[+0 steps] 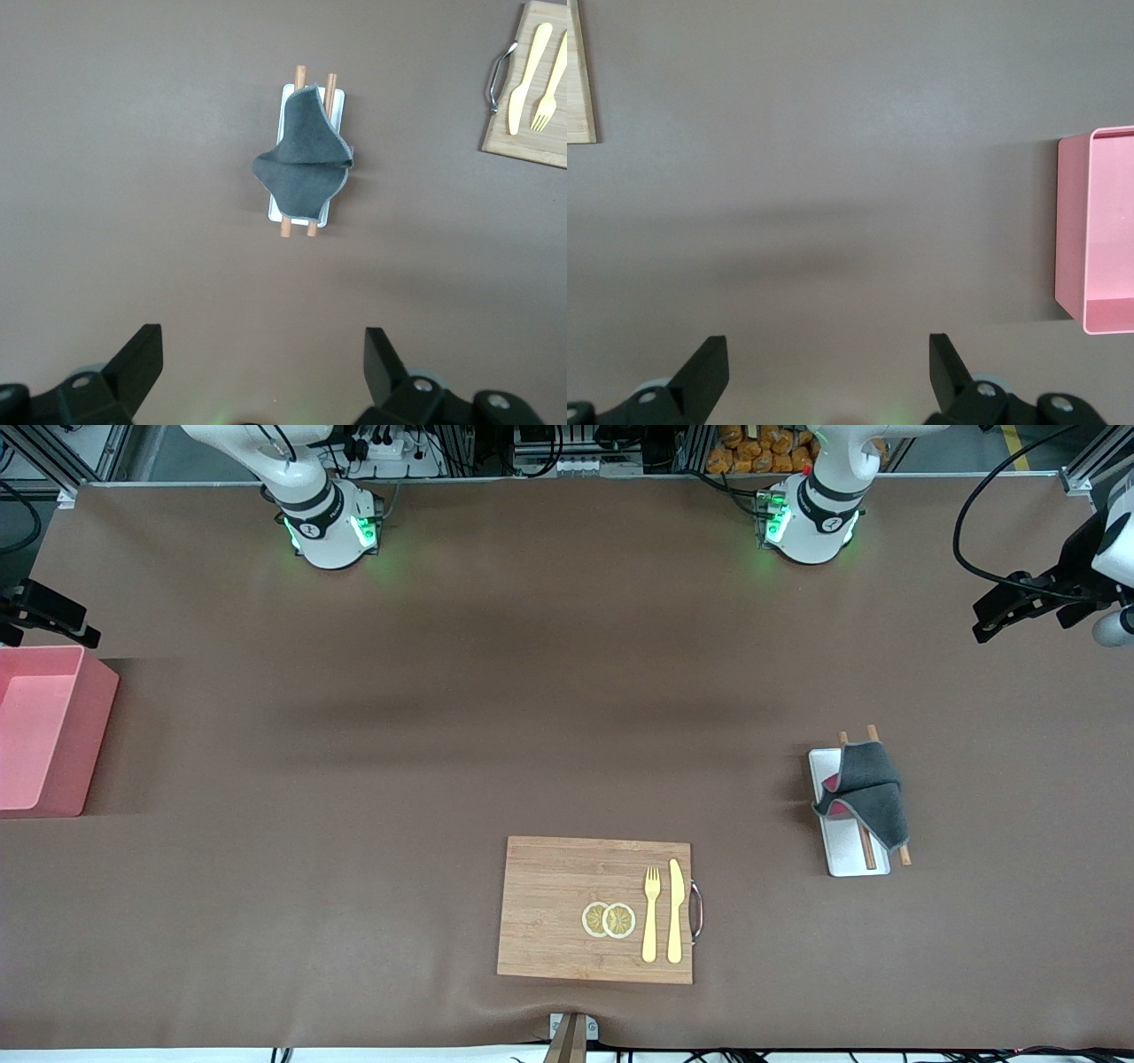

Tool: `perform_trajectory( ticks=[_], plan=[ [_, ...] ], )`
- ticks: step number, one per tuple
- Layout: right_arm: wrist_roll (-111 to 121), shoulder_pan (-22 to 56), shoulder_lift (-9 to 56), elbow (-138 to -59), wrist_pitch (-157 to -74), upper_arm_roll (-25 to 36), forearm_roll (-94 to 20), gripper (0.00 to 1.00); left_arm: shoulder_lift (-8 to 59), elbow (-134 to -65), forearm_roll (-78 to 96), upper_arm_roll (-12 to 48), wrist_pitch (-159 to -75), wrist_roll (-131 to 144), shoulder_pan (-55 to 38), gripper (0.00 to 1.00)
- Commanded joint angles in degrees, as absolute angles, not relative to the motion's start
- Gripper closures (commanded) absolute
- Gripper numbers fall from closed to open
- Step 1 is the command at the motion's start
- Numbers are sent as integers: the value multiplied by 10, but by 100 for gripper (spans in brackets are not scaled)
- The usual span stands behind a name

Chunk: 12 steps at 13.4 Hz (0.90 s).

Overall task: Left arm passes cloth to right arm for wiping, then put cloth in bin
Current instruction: 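Reach the left gripper down to the grey cloth on the chopstick tray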

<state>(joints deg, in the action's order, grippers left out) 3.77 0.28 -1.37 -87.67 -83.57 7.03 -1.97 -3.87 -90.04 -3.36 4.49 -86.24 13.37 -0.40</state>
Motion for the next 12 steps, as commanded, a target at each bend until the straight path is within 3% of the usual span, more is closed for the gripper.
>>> perform_trajectory(
  ticks=[1,7,12],
  plan=[
    [33,-4,-17,-877,-834,67,-26,0,-49,-907,-25,46,-860,116,3,0],
    [33,-5,-17,-877,-833,68,-26,0,12,-910,-19,47,-889,107,23,0],
    [33,-4,-16,-877,-826,68,-26,0,55,-1088,8,48,-1173,84,47,0]
  ],
)
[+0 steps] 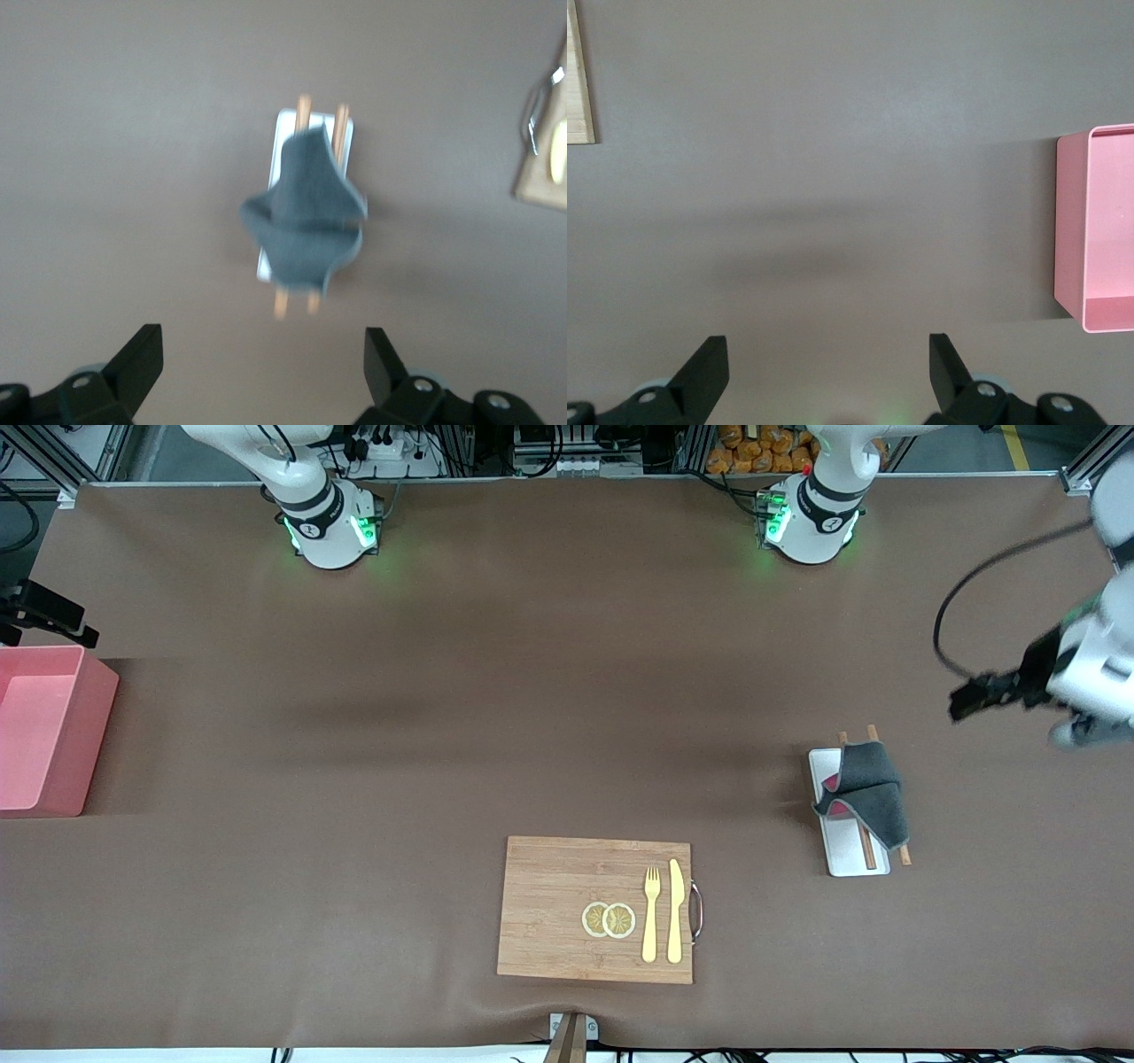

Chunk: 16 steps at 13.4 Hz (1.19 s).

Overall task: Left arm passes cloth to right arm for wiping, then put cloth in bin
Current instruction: 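Reach the left gripper down to the grey cloth on the chopstick tray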

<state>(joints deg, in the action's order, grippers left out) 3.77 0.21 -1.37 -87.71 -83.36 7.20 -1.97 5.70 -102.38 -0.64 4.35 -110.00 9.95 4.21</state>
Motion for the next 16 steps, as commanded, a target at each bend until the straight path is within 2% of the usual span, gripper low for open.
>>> perform_trajectory(
  ticks=[1,3,4,5,8,13,14,16],
  plan=[
    [33,-4,-15,-878,-824,68,-26,0,79,-1088,3,52,-1189,83,45,0],
    [34,-4,-13,-879,-819,68,-27,0,129,-1086,0,54,-1229,82,46,0],
    [34,-3,-13,-881,-819,68,-27,0,156,-1085,0,54,-1254,82,42,5],
    [34,-2,-13,-882,-819,68,-27,0,172,-1085,0,55,-1267,82,33,5],
    [34,-1,-12,-885,-818,68,-27,0,190,-1085,-25,57,-1268,81,34,6],
    [33,1,-11,-889,-819,67,-27,0,201,-1086,-25,57,-1265,81,39,28],
    [33,1,-11,-889,-819,67,-27,0,200,-1087,-25,57,-1262,81,39,34],
    [34,1,-10,-889,-819,67,-27,0,199,-1088,-25,57,-1251,81,45,52]
  ],
)
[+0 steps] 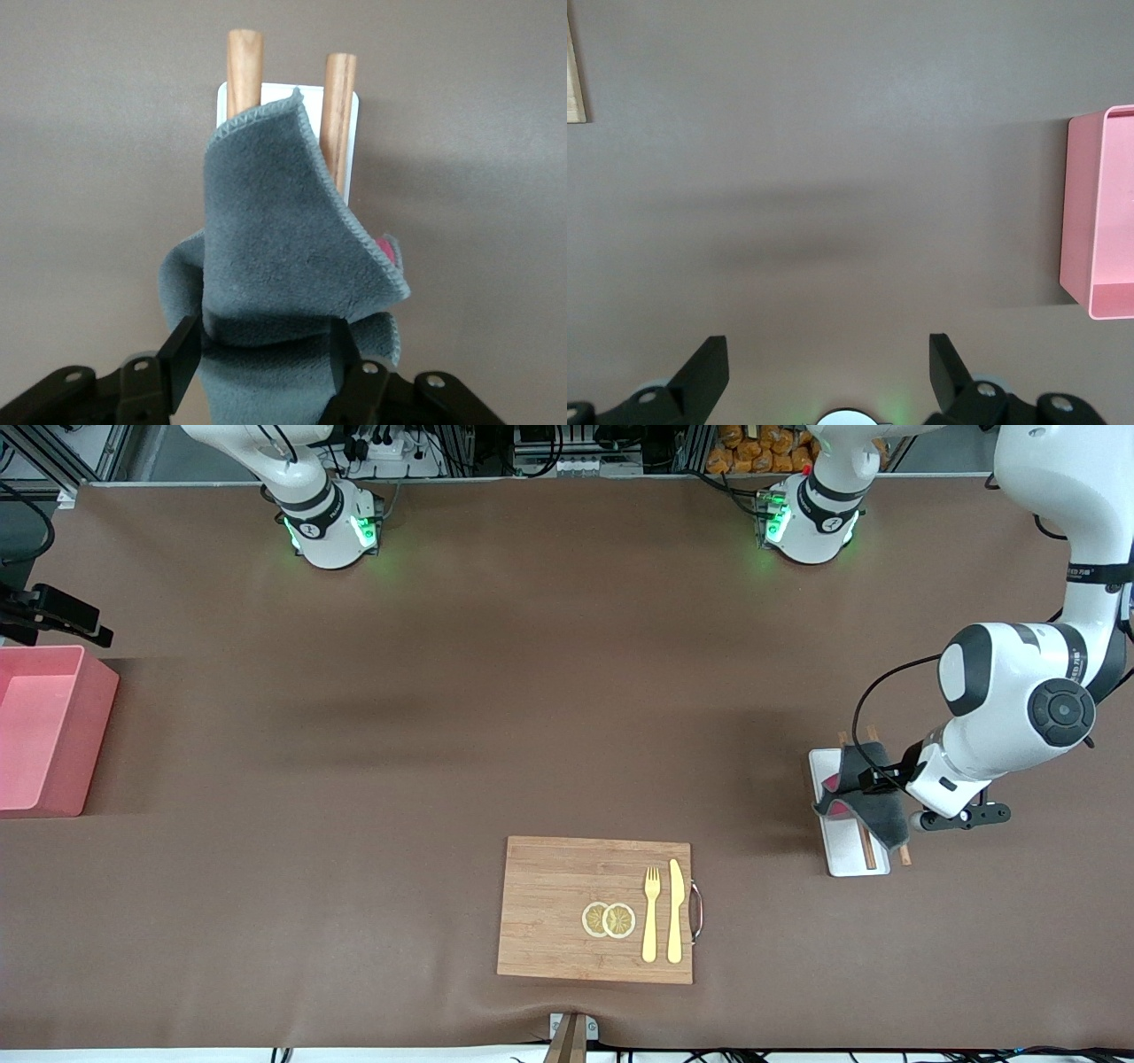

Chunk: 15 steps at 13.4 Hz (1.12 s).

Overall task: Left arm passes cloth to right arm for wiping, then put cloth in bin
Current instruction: 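Close the left gripper on the grey cloth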

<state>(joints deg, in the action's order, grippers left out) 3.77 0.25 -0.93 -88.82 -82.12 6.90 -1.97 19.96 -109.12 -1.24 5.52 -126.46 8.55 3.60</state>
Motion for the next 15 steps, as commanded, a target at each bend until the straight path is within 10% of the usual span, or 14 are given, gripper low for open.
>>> perform_trajectory(
  ticks=[1,5,15],
  plan=[
    [34,1,-10,-889,-819,67,-27,0,199,-1087,-25,57,-1251,80,48,62],
    [34,1,-10,-889,-819,67,-27,0,200,-1085,-25,57,-1251,79,46,100],
    [47,1,-15,-882,-805,65,-32,0,146,-1071,-17,60,-1210,77,46,100]
  ],
)
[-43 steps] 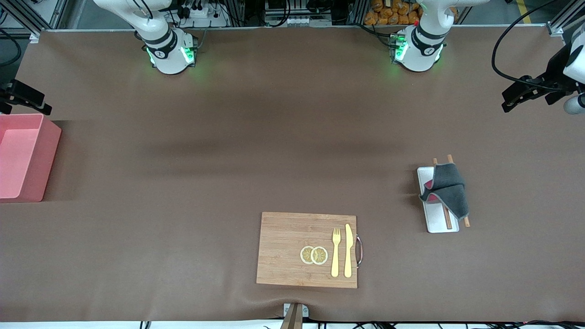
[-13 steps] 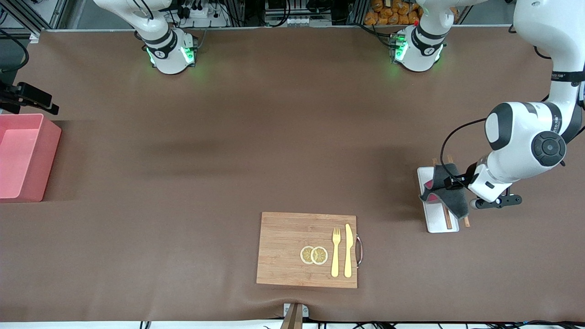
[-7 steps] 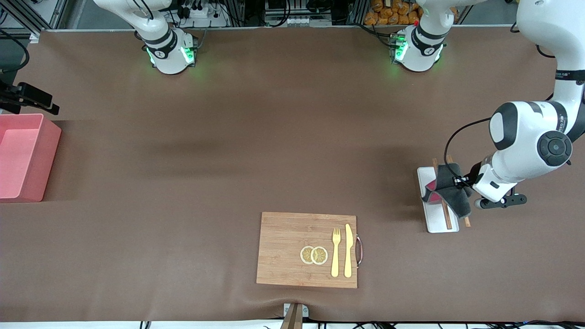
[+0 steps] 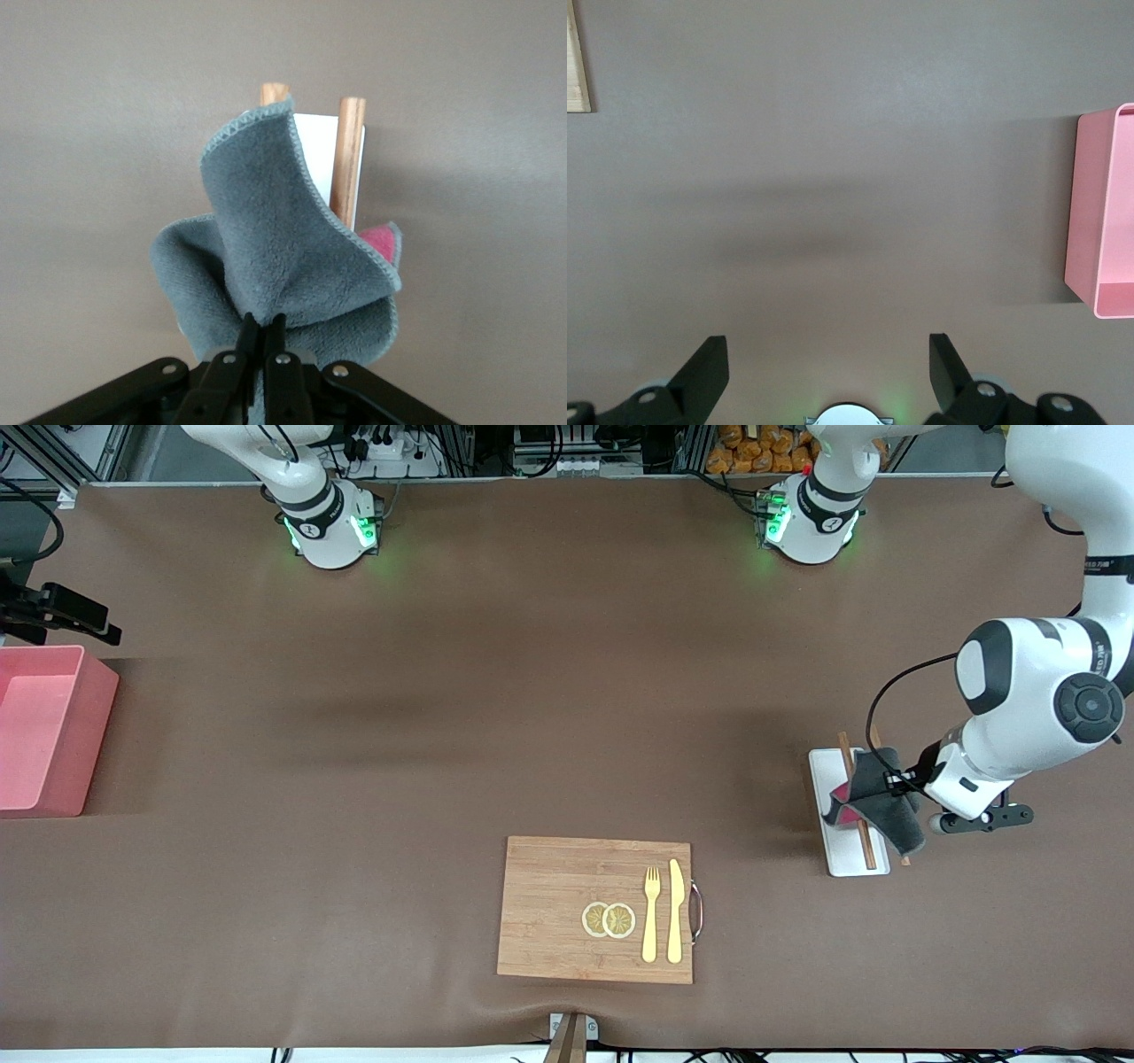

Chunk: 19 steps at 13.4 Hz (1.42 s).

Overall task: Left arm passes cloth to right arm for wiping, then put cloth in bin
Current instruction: 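Lift the cloth with the left gripper while the right gripper reaches over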

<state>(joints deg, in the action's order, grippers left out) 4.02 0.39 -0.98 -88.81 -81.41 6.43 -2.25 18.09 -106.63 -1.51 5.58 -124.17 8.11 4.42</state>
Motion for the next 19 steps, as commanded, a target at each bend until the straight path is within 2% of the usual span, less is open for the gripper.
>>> perform_trajectory(
  ticks=[1,8,14,19],
  plan=[
    [48,0,-15,-882,-803,66,-32,0,132,-1069,-16,68,-1203,79,45,100],
    [43,15,-5,-886,-804,65,-53,0,81,-1053,-10,147,-1154,123,46,100],
    [6,37,87,-882,-847,65,-141,0,87,-1016,-7,187,-1126,133,43,100],
    [-132,125,148,-879,-937,64,-162,0,116,-994,52,240,-1129,187,35,100]
  ],
)
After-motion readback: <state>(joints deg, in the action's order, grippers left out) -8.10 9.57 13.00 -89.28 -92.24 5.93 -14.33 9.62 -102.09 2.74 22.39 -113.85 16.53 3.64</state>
